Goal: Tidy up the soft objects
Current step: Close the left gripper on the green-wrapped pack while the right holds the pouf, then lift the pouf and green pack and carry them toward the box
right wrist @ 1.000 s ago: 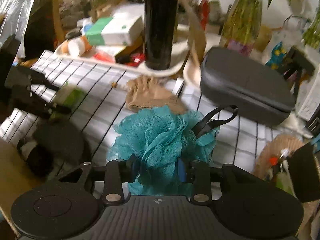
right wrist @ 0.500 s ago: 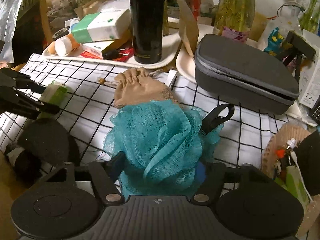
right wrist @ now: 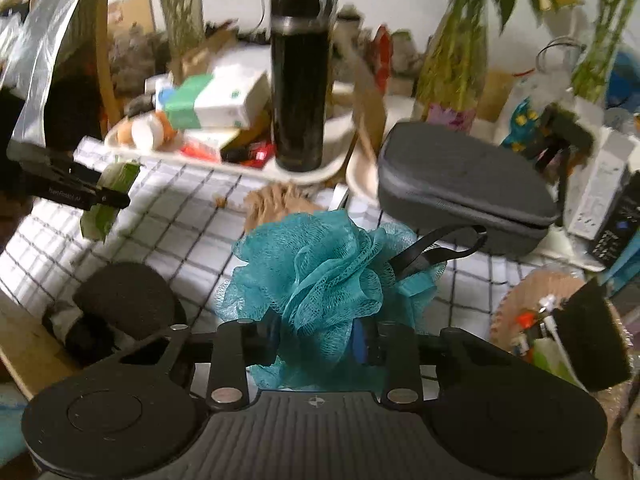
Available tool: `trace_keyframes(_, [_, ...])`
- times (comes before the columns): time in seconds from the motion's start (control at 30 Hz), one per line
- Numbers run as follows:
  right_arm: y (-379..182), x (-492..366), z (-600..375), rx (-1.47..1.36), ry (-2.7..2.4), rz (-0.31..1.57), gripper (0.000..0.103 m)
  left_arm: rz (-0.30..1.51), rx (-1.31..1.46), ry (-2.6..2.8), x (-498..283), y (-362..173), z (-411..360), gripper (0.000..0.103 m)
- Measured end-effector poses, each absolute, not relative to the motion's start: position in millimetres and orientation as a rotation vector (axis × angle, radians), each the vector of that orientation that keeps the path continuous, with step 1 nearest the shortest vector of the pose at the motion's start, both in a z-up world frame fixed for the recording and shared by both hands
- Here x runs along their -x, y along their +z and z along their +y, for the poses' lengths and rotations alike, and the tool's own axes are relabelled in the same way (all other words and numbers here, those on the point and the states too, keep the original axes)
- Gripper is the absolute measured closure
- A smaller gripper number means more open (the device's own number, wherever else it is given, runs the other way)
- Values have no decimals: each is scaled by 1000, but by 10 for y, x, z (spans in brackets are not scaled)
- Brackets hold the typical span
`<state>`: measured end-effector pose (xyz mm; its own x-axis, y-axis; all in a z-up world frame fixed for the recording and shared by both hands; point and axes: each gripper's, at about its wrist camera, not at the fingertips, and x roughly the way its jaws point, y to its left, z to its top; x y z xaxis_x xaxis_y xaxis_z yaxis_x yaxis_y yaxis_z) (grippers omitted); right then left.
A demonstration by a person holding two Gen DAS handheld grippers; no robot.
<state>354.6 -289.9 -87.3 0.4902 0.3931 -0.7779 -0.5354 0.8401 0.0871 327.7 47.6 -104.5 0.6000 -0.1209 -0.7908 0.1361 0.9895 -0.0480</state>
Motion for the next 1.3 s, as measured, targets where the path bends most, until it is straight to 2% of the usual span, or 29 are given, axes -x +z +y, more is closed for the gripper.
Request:
trace_keyframes(0.57, [-164, -2953, -3138, 28, 624, 652, 68, 646, 34, -126, -2495, -126, 632, 52])
trace_keyframes(1.07, [197, -2411, -3135, -15, 794, 573, 68, 606, -57, -223, -1792, 368, 167, 52])
trace_keyframes(1.3, [253, -2110, -3124, 10, 951, 563, 68, 638, -130, -252, -1500, 419, -66, 52])
